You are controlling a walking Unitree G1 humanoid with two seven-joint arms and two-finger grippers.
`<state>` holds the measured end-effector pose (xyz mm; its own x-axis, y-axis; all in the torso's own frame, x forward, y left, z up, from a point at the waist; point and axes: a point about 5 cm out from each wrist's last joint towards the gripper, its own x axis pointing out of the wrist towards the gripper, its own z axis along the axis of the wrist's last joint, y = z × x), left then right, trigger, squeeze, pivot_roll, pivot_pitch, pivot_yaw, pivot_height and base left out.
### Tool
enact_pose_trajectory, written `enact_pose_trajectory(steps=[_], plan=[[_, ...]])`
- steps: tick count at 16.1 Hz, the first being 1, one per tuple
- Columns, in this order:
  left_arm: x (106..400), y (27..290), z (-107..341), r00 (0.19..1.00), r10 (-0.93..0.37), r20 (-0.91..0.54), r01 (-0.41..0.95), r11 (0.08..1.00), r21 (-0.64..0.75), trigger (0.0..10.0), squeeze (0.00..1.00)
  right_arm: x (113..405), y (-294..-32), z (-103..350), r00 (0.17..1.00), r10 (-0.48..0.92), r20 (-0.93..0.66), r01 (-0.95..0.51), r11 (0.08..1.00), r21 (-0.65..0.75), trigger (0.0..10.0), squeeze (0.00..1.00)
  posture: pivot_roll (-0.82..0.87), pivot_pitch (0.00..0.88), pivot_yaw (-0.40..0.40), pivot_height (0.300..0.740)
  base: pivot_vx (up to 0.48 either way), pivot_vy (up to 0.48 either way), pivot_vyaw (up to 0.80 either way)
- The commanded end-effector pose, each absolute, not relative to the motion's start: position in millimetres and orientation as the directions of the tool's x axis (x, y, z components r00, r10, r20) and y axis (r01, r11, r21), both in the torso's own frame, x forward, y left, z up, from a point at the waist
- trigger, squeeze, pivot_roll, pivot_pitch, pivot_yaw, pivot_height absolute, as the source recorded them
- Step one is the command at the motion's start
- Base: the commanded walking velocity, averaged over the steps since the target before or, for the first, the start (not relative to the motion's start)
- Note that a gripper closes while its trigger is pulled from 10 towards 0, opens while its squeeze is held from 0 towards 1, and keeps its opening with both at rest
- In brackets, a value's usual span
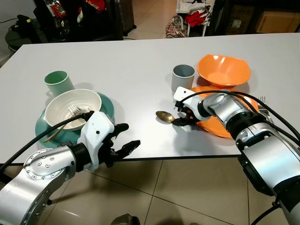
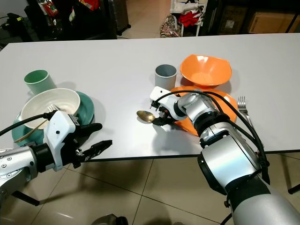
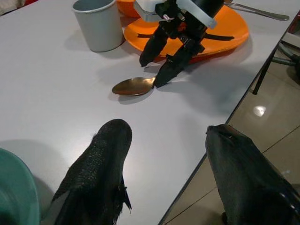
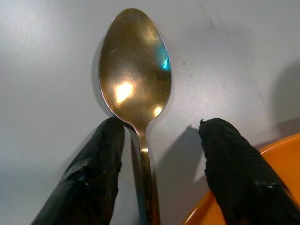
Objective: Setting the table
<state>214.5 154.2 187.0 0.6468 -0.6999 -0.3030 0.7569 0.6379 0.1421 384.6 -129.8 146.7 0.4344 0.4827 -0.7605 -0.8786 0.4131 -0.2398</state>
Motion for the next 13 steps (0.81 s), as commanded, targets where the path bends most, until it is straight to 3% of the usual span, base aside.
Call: enact_pose_trajectory(steps=[1, 13], plan=[[210.5, 153.1, 186.8, 0.628, -0.709, -0.321, 0.772, 0.619, 0.142, 10.0, 0.00, 386.3, -129.1, 150.7, 0.438, 0.479, -0.761, -0.870, 0.438, -0.225, 0.0, 0.00, 0.02, 0.100, 0.072, 0.740, 0.000, 0.000, 0.00], [211.8, 153.3, 187.3, 0.610, -0.719, -0.332, 0.787, 0.600, 0.147, 10.0, 0.00, 382.9, -126.2, 147.3, 0.384, 0.497, -0.778, -0.870, 0.477, -0.125, 0.0, 0.00, 0.02, 0.085, 0.071, 0.740, 0.000, 0.000, 0.00]])
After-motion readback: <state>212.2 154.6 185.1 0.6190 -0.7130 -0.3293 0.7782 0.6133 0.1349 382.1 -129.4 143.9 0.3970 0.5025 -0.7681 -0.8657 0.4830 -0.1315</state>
